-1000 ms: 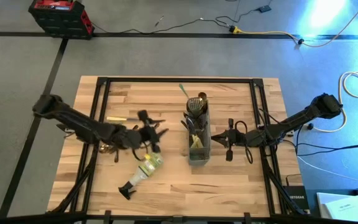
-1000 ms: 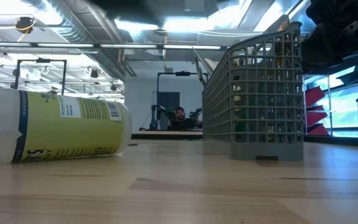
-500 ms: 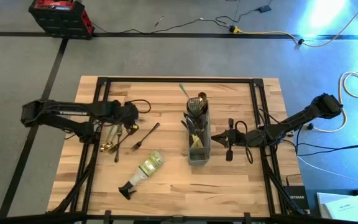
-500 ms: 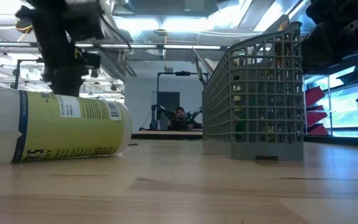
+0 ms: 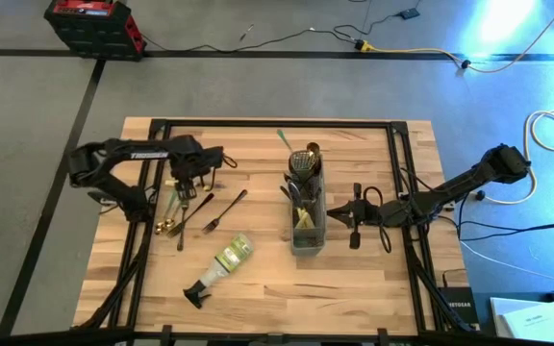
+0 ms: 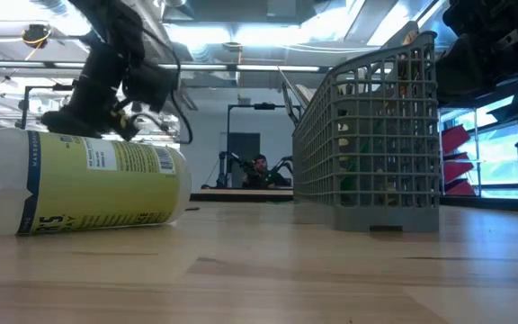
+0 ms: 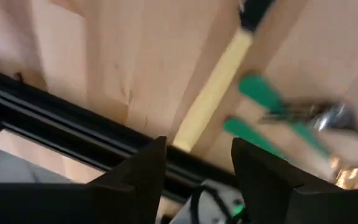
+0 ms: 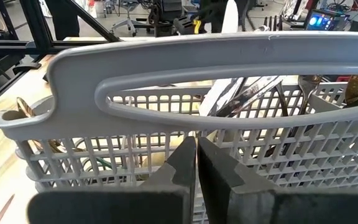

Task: Sort silverware
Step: Put the table knife into the silverware basket

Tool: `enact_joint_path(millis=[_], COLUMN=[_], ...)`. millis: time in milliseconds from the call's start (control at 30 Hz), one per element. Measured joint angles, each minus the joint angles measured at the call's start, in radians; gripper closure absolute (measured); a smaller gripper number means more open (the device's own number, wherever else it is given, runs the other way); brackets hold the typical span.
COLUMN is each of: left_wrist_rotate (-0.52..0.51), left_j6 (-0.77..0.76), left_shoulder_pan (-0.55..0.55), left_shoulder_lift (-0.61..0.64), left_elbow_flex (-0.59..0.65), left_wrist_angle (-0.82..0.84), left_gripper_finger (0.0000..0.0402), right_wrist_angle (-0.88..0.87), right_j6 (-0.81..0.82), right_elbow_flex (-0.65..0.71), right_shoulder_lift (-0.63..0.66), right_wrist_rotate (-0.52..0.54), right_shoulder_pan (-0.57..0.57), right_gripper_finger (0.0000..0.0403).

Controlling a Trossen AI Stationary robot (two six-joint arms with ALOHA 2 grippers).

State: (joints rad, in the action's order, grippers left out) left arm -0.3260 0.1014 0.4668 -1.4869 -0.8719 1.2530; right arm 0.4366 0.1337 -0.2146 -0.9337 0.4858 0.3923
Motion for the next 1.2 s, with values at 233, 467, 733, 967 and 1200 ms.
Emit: enact_joint_path(millis=[233,467,733,967,1200], left_wrist_rotate=[-0.041,-0.063,-0.090,-0.091,-0.101], left_j6=[0.098,0.165,0.215,0.177,0.092], left_shoulder_pan=[0.042,0.066,0.082,0.076,0.059], left_shoulder_lift=[-0.131,-0.229,-0.251,-0.251,-0.251], left_elbow_flex=[0.000,0.000,0.000,0.001,0.001], left_wrist_angle=[0.013,-0.052,-0.103,-0.035,-0.012], left_gripper_finger=[0.0235,0.0235,0.0235,0.0235,0.0235], right_wrist_angle=[-0.020,-0.030,-0.029,-0.045,-0.044], right_j6=[0.020,0.027,0.027,0.043,0.043], right_elbow_flex=[0.000,0.000,0.000,0.000,0.000], right_shoulder_lift=[0.000,0.000,0.000,0.000,0.000], right_wrist_rotate=[0.000,0.000,0.000,0.000,0.000], right_shoulder_pan=[0.000,0.000,0.000,0.000,0.000], right_gripper_finger=[0.0403,0.0403,0.0403,0.0403,0.0403])
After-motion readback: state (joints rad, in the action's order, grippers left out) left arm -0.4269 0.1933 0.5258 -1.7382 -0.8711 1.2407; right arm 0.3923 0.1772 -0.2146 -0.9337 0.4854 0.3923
